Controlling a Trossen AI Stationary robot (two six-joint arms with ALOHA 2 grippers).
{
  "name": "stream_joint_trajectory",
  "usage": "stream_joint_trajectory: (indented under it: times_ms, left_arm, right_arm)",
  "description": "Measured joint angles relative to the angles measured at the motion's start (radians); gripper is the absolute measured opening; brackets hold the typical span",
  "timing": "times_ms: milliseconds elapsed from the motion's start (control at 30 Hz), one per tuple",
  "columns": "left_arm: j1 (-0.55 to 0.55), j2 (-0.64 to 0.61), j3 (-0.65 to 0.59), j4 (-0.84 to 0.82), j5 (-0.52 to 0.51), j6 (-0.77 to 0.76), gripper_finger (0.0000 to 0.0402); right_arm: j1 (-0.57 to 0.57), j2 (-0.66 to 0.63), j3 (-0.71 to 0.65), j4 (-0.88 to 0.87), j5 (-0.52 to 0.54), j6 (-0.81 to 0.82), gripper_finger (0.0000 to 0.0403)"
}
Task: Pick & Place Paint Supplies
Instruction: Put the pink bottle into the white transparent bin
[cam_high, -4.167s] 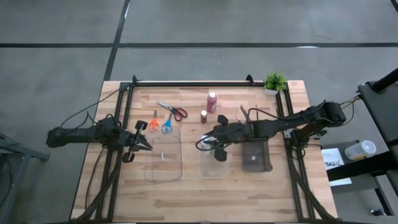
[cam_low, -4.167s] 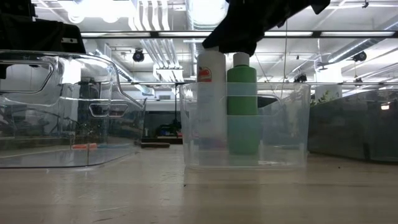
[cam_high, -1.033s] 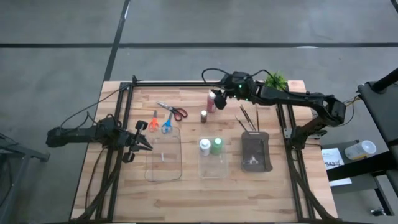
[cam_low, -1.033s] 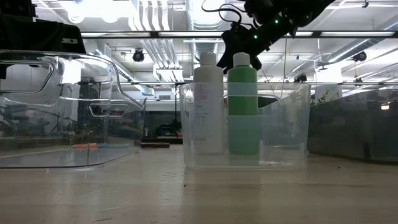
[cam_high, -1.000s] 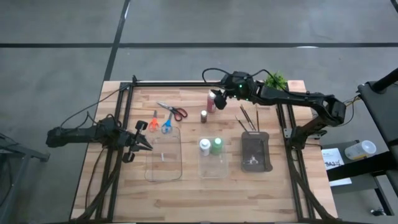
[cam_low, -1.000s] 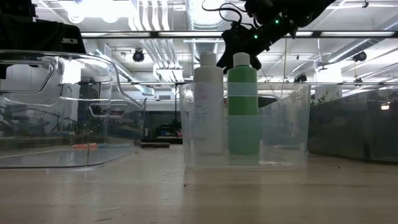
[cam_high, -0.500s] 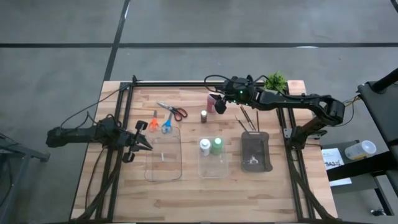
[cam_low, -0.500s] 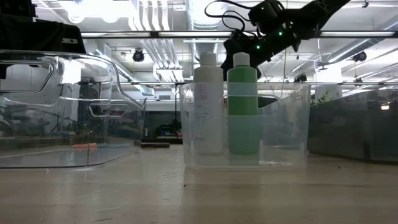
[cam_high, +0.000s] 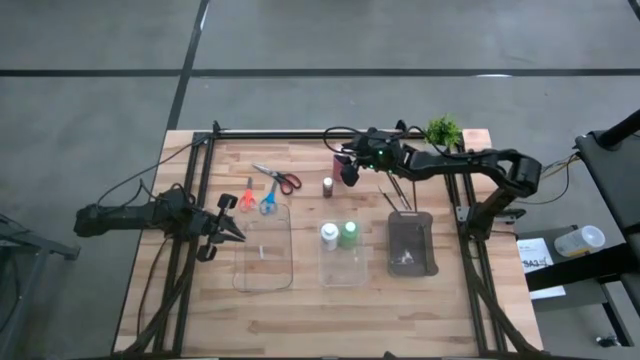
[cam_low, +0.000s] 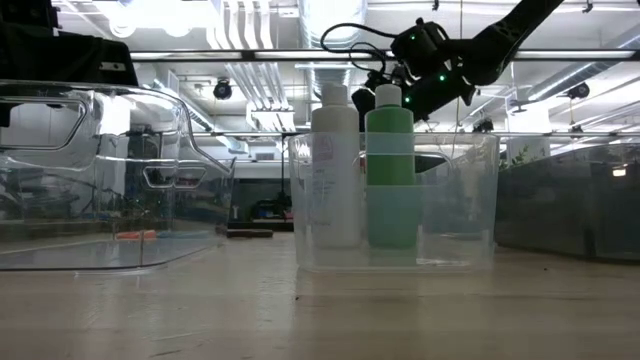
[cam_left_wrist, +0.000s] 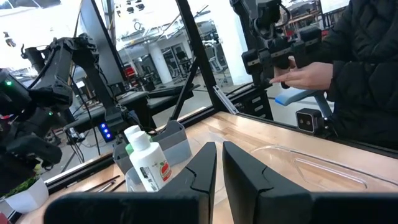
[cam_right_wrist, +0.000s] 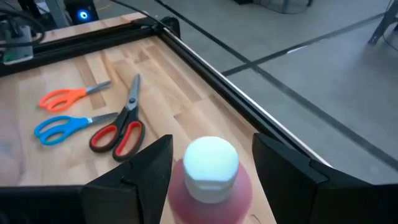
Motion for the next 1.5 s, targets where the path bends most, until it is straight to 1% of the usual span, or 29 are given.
stream_joint_trajectory:
  times_ms: [267, 400, 500, 700, 767, 967, 1100, 1267, 1500]
  left_arm:
    - [0.000, 0.000, 0.000, 0.000, 0.000, 0.000, 0.0036]
    - [0.000, 0.000, 0.000, 0.000, 0.000, 0.000, 0.0036]
    - [0.000, 0.000, 0.000, 0.000, 0.000, 0.000, 0.0036]
    - [0.000, 0.000, 0.000, 0.000, 0.000, 0.000, 0.0035]
    - [0.000, 0.000, 0.000, 0.000, 0.000, 0.000, 0.0035]
    - [0.000, 0.000, 0.000, 0.000, 0.000, 0.000, 0.0035]
    - [0.000, 0.000, 0.000, 0.000, 0.000, 0.000, 0.0035]
    - [0.000, 0.000, 0.000, 0.000, 0.000, 0.000, 0.0035]
    - [0.000, 0.000, 0.000, 0.000, 0.000, 0.000, 0.0035]
  right_arm:
    - [-0.002, 0.020, 0.000, -0.004, -0.008, 0.003, 0.0216]
    - [-0.002, 0.035, 0.001, -0.004, -0.009, 0.005, 0.0205]
    - [-0.002, 0.036, 0.002, -0.004, -0.009, 0.005, 0.0184]
    - [-0.002, 0.036, 0.002, -0.002, -0.010, 0.004, 0.0122]
    - [-0.002, 0.036, 0.002, -0.002, -0.010, 0.004, 0.0111]
    - [-0.002, 0.035, 0.002, -0.002, -0.008, 0.013, 0.0111]
    - [-0.002, 0.035, 0.002, -0.002, -0.006, 0.017, 0.0123]
    - [-0.002, 0.035, 0.002, -0.003, -0.004, 0.017, 0.0111]
    - [-0.002, 0.035, 0.002, -0.003, -0.005, 0.018, 0.0111]
